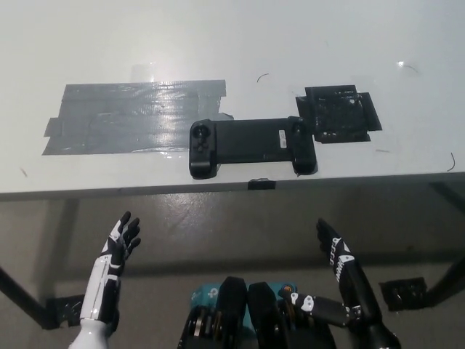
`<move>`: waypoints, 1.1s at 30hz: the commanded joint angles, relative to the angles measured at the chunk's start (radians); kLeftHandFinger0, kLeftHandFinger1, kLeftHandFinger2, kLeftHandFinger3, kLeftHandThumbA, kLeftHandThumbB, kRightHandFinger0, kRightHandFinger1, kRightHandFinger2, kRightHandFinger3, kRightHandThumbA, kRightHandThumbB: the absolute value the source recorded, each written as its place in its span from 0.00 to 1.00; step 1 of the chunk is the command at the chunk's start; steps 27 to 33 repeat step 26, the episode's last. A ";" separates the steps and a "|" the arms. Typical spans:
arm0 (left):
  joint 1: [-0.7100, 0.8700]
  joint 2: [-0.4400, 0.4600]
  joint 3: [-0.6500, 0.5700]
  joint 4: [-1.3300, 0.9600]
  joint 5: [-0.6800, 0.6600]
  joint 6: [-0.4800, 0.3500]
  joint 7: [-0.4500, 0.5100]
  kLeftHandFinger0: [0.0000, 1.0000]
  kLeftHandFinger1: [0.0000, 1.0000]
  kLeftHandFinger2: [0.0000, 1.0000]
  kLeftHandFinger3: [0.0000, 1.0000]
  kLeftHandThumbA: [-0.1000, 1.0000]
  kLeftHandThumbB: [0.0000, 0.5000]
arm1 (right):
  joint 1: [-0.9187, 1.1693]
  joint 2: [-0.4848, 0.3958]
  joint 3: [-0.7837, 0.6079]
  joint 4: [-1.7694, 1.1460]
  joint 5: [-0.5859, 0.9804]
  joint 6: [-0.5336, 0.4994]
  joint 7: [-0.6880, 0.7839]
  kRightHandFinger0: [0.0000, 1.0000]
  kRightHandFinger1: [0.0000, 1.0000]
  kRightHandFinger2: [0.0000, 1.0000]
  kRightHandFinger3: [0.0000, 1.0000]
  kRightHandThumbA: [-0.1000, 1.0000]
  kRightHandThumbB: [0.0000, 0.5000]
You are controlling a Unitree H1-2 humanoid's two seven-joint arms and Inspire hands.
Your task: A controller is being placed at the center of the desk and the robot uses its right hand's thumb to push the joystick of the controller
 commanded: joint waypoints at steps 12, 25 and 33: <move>0.030 -0.007 -0.014 0.023 0.022 -0.085 0.022 1.00 1.00 1.00 1.00 1.00 0.25 | -0.014 -0.010 -0.005 0.001 -0.018 -0.069 0.014 1.00 1.00 1.00 1.00 1.00 0.51; 0.038 -0.003 -0.041 0.042 0.047 -0.088 0.016 1.00 1.00 1.00 1.00 1.00 0.23 | -0.013 -0.004 -0.032 0.016 0.005 -0.144 0.002 1.00 1.00 1.00 1.00 1.00 0.51; 0.039 -0.002 -0.045 0.042 0.051 -0.090 0.015 1.00 1.00 1.00 1.00 1.00 0.21 | -0.011 -0.004 -0.035 0.014 0.005 -0.147 0.001 1.00 1.00 1.00 1.00 1.00 0.52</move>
